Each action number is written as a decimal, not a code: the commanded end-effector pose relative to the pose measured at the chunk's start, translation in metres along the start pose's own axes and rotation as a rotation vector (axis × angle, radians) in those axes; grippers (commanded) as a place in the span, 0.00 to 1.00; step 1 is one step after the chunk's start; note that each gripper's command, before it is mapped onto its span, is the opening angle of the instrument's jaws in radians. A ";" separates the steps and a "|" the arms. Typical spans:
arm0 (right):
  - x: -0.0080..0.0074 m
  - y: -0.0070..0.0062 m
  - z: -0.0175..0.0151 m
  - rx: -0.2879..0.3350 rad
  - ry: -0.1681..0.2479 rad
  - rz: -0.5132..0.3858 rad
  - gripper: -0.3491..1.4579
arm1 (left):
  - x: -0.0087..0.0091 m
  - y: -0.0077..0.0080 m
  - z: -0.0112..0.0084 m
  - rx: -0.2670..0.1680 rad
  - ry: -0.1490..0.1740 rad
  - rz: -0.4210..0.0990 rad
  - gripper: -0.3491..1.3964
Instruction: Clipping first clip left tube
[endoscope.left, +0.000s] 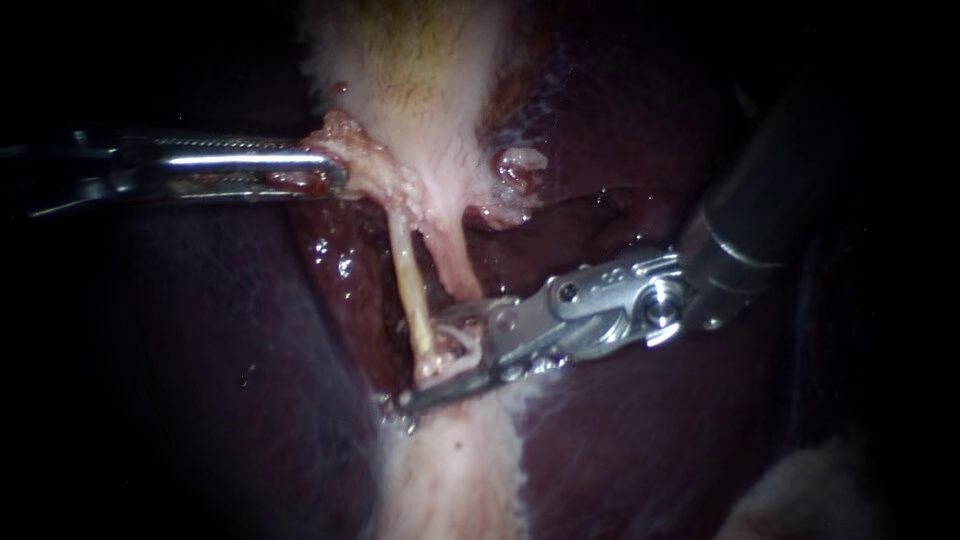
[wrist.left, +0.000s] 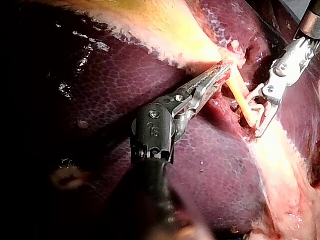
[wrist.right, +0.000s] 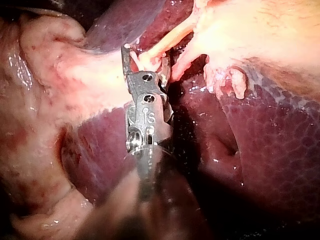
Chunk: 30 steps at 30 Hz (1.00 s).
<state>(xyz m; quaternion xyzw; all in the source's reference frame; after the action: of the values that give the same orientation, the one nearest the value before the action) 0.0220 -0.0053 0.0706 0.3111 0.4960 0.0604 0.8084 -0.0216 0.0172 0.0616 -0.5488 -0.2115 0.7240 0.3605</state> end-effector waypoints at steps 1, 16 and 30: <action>0.0000 -0.0002 0.0001 0.009 0.008 0.000 0.47 | 0.0000 0.0000 0.0000 0.000 0.000 0.000 0.00; 0.0031 -0.0062 -0.0002 0.139 0.103 -0.018 0.47 | 0.0000 -0.0001 -0.0002 -0.002 -0.001 0.000 0.00; 0.0038 -0.0076 -0.0001 0.189 0.099 -0.014 0.40 | 0.0000 -0.0001 -0.0002 -0.002 -0.001 0.000 0.00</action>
<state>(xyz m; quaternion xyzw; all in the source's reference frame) 0.0222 -0.0097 0.0634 0.3801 0.5410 0.0226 0.7499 -0.0214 0.0173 0.0616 -0.5488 -0.2125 0.7240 0.3598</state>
